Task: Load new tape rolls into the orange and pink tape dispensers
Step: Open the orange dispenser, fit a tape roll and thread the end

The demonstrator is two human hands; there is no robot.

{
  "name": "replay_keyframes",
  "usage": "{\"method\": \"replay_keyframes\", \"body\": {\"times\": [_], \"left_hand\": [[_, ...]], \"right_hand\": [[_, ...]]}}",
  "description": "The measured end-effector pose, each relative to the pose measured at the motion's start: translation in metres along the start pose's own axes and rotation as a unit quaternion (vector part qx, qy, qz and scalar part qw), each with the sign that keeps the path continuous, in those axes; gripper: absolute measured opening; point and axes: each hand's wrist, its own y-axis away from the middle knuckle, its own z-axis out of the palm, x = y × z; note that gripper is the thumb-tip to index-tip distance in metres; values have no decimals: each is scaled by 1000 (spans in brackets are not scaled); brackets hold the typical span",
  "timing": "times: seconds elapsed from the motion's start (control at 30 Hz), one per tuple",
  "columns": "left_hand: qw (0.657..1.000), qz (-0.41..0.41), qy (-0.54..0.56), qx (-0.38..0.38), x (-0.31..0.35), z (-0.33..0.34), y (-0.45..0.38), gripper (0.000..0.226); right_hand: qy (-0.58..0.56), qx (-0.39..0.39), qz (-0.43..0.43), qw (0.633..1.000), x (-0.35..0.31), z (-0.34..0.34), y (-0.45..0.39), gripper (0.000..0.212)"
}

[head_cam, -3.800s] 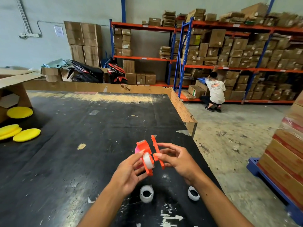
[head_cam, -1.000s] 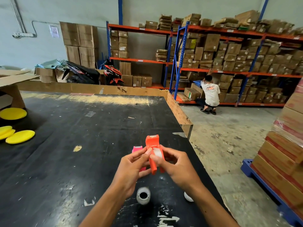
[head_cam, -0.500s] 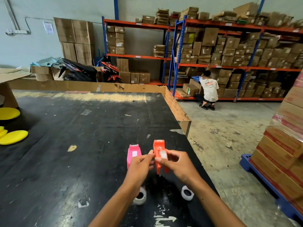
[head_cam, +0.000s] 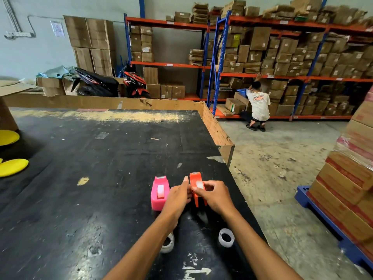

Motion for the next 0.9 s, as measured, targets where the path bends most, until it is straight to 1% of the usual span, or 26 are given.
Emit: {"method": "replay_keyframes", "body": {"times": [0.07,0.13,0.2,0.27,0.3,0.37,0.4,0.47,0.53,0.6,0.7,0.8,0.9], "left_hand": [[1000,17,-3,3,-4,0,0,43],[999,35,-4,21,-9,0,-1,43],[998,50,11,42,-7,0,-1,33],[997,47,33,49,-3,-1,-1,21],[997,44,44,50,-2,-1,-2,16],[996,42,54,50,-2,-4,-4,16],[996,42,56,49,-2,-5,-3,16],[997,38,50,41,-2,-8,-4,19],[998,43,31,38,-2,-10,-3,21],[998,50,13,39,-5,-10,-4,17],[997,63,-1,41,-6,-6,-3,14],[996,69,-12,48,-4,-5,0,15],[995,70,-52,48,-3,-6,1,23]], "right_hand": [[-4,10,-12,1000,-1,1,3,21],[-37,27,-31,998,-3,2,8,9],[-73,32,-60,995,-5,2,15,25],[-76,27,-87,993,-4,2,17,30],[-67,19,-97,993,-4,1,18,36],[-47,-3,-105,993,-7,-3,20,48],[-34,-17,-103,994,-9,-5,19,49],[-40,-53,-84,994,-11,-10,15,44],[-90,-79,-30,992,-17,-16,11,27],[-100,-87,0,991,-20,-20,7,16],[-53,-82,-31,995,-22,-23,2,9],[-36,-61,-50,996,-25,-25,-1,9],[1,-20,-110,994,-30,-28,-1,3]]}}
